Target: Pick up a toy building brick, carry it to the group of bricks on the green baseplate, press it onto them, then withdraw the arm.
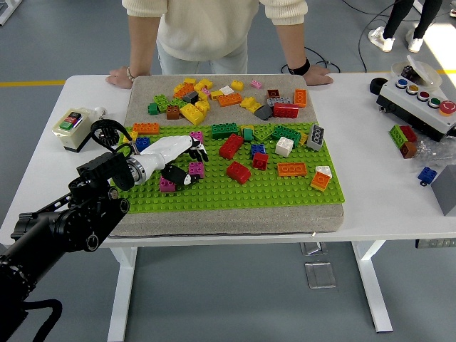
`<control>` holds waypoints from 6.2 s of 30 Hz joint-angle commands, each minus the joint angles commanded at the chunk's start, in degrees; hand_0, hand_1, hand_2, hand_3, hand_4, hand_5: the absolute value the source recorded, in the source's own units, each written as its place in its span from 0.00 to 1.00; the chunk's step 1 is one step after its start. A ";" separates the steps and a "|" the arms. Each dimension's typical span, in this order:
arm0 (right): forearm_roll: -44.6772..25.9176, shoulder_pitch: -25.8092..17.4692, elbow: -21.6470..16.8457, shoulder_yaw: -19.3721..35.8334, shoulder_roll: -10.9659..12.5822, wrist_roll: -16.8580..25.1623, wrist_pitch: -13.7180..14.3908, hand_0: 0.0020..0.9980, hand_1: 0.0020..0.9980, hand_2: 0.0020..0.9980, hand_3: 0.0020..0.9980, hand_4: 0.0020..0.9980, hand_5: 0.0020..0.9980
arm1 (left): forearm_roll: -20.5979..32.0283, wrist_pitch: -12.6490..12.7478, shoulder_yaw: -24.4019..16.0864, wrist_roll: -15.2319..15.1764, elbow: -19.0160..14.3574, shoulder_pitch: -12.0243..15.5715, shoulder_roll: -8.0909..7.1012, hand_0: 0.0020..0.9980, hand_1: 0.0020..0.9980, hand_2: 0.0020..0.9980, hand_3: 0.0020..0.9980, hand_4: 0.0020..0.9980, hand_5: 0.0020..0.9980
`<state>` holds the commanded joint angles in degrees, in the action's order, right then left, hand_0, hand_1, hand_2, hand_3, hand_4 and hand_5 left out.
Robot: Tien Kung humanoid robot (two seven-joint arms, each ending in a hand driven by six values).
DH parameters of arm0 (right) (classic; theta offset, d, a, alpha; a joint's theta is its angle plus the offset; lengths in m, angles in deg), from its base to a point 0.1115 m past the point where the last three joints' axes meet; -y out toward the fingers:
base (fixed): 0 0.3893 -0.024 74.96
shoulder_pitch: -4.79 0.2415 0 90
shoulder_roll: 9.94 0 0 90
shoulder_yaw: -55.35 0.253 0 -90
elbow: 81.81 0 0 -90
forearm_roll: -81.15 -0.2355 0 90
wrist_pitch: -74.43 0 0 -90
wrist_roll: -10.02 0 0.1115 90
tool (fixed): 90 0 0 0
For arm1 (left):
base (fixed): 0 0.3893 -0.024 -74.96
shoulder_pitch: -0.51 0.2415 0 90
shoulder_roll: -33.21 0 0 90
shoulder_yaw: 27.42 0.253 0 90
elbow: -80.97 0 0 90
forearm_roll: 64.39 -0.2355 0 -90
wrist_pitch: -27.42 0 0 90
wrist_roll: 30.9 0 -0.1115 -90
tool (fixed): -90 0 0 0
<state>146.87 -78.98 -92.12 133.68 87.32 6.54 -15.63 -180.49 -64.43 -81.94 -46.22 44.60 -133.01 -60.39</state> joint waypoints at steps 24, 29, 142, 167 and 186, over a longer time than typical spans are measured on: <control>0.13 -0.14 0.00 0.12 -0.01 0.00 0.02 0.75 0.68 0.73 0.66 0.91 0.48 | -0.30 0.27 -1.47 -0.38 -2.81 0.95 -1.11 0.61 0.58 0.56 0.53 0.62 0.00; 0.21 -0.31 0.00 0.20 0.02 0.02 -0.01 0.75 0.68 0.73 0.66 0.91 0.48 | -1.06 -0.03 -2.02 -0.16 -4.90 1.55 -2.19 0.61 0.58 0.56 0.53 0.62 0.00; -0.16 -0.75 0.00 1.18 0.07 0.14 0.29 0.75 0.68 0.73 0.65 0.91 0.49 | -3.76 -3.36 -5.16 0.31 -12.85 5.50 -9.41 0.60 0.58 0.56 0.54 0.62 0.00; -0.25 -0.65 0.00 0.78 0.01 -0.03 0.29 0.75 0.68 0.73 0.66 0.91 0.49 | -3.28 -3.27 -4.56 -0.07 -10.90 5.52 -9.05 0.61 0.58 0.56 0.54 0.63 0.00; -0.22 -0.59 0.00 0.85 0.04 -0.06 0.26 0.75 0.68 0.73 0.65 0.91 0.49 | -3.22 -3.16 -4.75 -0.12 -10.63 5.34 -8.92 0.61 0.59 0.56 0.54 0.64 0.00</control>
<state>146.65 -79.57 -92.12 134.53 87.36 6.49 -15.37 -183.70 -67.59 -86.69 -46.33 33.98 -127.67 -69.31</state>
